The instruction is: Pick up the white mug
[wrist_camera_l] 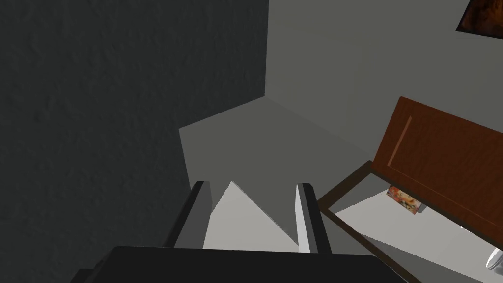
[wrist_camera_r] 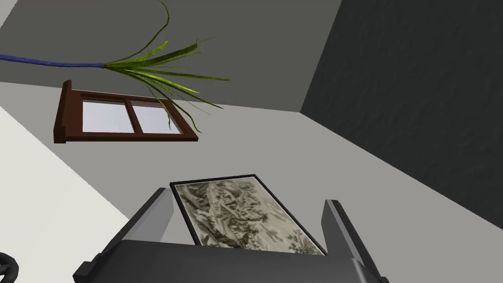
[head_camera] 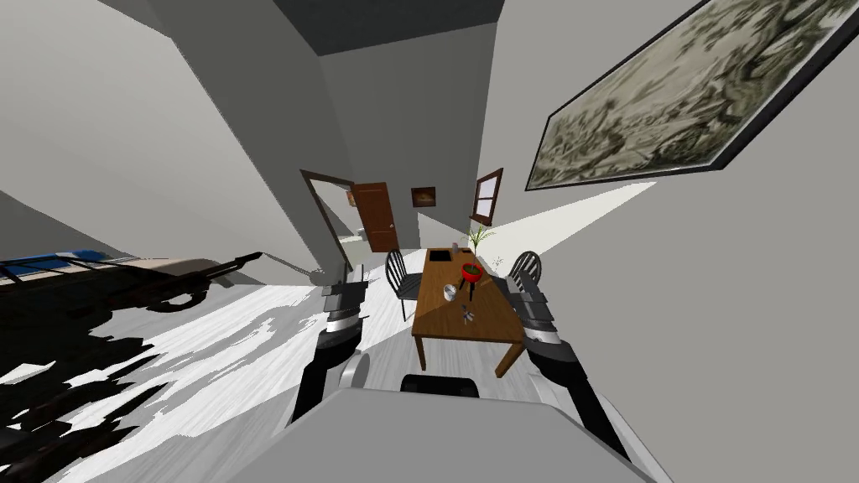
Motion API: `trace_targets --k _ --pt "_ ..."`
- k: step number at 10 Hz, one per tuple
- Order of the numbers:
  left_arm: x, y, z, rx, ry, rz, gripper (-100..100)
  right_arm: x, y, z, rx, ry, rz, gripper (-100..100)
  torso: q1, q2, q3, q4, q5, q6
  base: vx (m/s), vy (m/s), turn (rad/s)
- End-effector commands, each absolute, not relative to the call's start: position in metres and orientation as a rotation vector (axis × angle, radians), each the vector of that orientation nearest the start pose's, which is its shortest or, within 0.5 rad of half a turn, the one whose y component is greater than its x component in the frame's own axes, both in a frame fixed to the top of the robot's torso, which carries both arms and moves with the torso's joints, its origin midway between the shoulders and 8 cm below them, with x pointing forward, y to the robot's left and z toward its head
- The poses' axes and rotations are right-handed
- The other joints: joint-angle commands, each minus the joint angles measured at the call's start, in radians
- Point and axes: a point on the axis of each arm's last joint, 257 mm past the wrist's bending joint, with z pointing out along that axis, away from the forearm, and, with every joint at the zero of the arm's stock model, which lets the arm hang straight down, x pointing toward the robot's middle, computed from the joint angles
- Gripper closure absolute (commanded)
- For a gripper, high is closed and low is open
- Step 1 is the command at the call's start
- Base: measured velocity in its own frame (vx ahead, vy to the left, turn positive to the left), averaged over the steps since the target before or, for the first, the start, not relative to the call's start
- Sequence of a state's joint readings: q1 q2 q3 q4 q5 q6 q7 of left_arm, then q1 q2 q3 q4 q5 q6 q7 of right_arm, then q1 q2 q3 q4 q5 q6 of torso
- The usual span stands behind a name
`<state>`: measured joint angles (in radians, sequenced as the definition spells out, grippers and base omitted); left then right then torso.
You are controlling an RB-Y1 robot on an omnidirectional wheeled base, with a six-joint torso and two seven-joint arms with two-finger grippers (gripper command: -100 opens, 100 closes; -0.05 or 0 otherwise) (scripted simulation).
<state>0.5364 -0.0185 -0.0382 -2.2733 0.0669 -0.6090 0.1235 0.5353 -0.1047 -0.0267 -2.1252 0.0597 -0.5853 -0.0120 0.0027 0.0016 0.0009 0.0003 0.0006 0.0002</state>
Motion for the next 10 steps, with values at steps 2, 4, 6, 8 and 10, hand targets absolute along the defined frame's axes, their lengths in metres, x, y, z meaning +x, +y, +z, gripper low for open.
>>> trace_targets --k 2,4,6,8,10 --pt "0.324 0.280 0.030 -0.703 0.467 -1.495 0 0.360 -0.287 -0.073 0.539 0.941 1.069 -100 0.000 0.000 0.000 0.000 0.000 -0.001 -0.018 0.059 0.216" --pt "0.324 0.280 0.030 -0.703 0.467 -1.495 0 0.365 -0.294 -0.100 0.470 1.049 0.942 -100 0.000 0.000 0.000 0.000 0.000 -0.001 -0.017 0.051 0.340" --pt "0.324 0.280 0.030 -0.703 0.467 -1.494 0 0.368 -0.298 -0.117 0.426 1.111 0.866 -100 0.000 -0.001 0.000 0.000 0.000 0.000 -0.006 0.036 0.188" --pt "0.324 0.280 0.030 -0.703 0.467 -1.494 0 0.372 -0.311 -0.146 0.345 1.215 0.727 -100 -0.001 0.000 0.000 0.000 0.000 0.000 -0.013 0.037 0.267" --pt "0.324 0.280 0.030 -0.703 0.467 -1.494 0 0.373 -0.320 -0.170 0.299 1.286 0.636 -100 -0.001 -0.001 0.000 0.000 0.000 0.000 -0.003 0.030 0.157"
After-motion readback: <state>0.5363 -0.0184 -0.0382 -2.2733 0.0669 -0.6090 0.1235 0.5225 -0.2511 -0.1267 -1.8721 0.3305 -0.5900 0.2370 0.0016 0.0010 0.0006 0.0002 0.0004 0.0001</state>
